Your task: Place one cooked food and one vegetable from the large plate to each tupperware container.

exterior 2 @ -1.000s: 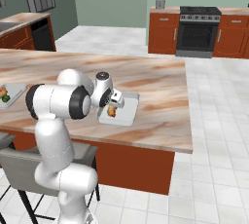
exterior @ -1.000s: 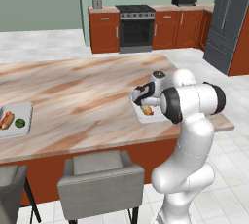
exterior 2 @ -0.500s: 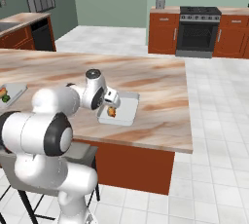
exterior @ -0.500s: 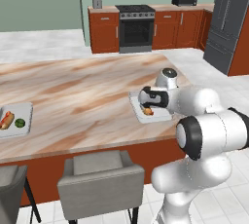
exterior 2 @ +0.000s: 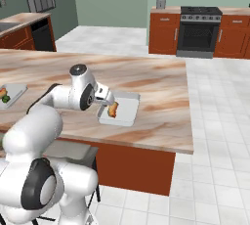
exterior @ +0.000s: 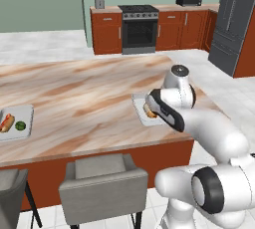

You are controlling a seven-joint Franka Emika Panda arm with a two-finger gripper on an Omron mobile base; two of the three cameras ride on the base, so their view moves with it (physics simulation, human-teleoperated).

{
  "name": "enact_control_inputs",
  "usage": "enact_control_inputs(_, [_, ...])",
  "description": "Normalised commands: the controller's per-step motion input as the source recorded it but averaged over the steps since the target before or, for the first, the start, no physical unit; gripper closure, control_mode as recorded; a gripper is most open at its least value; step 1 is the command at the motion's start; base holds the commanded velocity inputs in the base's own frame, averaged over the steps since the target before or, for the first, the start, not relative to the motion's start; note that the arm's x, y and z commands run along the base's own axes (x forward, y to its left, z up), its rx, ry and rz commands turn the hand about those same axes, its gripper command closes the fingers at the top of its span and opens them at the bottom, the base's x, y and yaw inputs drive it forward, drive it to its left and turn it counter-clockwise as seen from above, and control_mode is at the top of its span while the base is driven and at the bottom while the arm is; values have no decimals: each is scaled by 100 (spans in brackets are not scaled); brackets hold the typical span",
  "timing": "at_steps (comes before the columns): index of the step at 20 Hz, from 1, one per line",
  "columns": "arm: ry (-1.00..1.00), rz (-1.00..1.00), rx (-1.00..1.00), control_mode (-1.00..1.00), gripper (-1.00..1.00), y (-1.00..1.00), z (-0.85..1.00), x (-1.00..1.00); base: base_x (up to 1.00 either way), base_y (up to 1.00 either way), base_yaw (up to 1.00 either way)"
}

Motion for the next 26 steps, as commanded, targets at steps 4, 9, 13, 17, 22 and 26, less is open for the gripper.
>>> enact_control_inputs(4, [-19, 8, 5, -100, -100, 3, 35, -72, 0, 0, 0])
enact_control_inputs(9, [-21, 9, 7, -100, -100, 9, 32, -59, 0, 0, 0])
enact_control_inputs(13, [-3, 1, 0, 100, -100, 13, 45, -53, -20, 4, 0])
enact_control_inputs(17, [0, 0, 0, 100, -100, 0, 0, 0, -86, 72, 2])
enact_control_inputs(22, [0, 0, 0, 100, -100, 0, 0, 0, -99, 100, 7])
enact_control_inputs(26, [0, 0, 0, 100, -100, 0, 0, 0, -69, 100, 8])
